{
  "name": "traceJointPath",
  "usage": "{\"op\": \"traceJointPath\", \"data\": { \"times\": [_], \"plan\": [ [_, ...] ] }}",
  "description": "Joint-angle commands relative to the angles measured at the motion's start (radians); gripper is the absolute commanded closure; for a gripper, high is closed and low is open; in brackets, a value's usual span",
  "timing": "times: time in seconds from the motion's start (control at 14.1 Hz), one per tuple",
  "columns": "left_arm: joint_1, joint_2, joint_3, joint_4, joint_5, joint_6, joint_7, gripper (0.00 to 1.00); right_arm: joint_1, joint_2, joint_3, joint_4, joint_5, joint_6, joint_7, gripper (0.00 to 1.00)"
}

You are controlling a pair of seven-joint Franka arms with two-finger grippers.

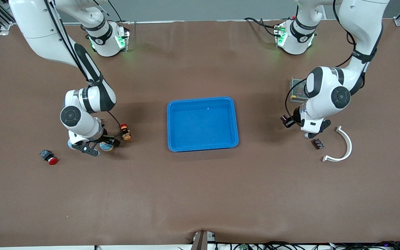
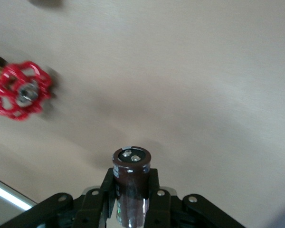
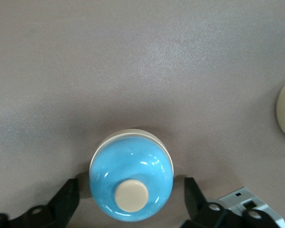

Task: Place electrolytic capacitor and blue bell in tray
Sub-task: 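Carry the bell and capacitor over the blue tray with both grippers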

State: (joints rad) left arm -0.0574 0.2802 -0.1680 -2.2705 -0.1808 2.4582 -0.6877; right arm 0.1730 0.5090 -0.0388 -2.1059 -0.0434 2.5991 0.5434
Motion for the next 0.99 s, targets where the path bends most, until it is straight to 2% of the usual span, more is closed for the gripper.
{"op": "traceJointPath", "data": {
  "times": [0.0, 0.14, 0.28, 0.43, 0.5, 0.64, 0.78, 0.92],
  "plan": [
    [-0.07, -0.012, -0.001, 0.032, -0.014, -0.027, -0.097, 1.0, -0.015, -0.03, 0.002, -0.013, -0.016, -0.01, 0.01, 0.98],
    [-0.122, -0.007, -0.001, 0.048, -0.014, -0.027, -0.166, 1.0, -0.017, -0.055, 0.002, -0.012, -0.016, -0.017, 0.016, 1.0],
    [-0.177, -0.004, -0.001, 0.054, -0.011, -0.027, -0.243, 1.0, -0.017, -0.093, 0.002, 0.003, -0.007, -0.1, 0.021, 1.0],
    [-0.226, 0.004, -0.001, 0.068, -0.011, -0.025, -0.323, 1.0, -0.012, -0.128, 0.007, 0.026, 0.048, -0.184, 0.055, 1.0],
    [-0.26, 0.01, -0.001, 0.071, -0.009, -0.021, -0.369, 1.0, -0.001, -0.142, 0.007, 0.046, 0.11, -0.221, 0.114, 1.0],
    [-0.304, 0.014, -0.001, 0.091, -0.006, -0.021, -0.462, 1.0, 0.037, -0.145, 0.023, 0.085, 0.167, -0.254, 0.258, 1.0],
    [-0.353, 0.034, -0.002, 0.112, -0.006, -0.021, -0.53, 1.0, 0.113, -0.138, 0.023, 0.135, 0.175, -0.251, 0.505, 1.0],
    [-0.412, 0.086, -0.001, 0.172, -0.005, -0.018, -0.625, 1.0, 0.183, -0.132, 0.023, 0.19, 0.175, -0.252, 0.753, 1.0]
  ]
}}
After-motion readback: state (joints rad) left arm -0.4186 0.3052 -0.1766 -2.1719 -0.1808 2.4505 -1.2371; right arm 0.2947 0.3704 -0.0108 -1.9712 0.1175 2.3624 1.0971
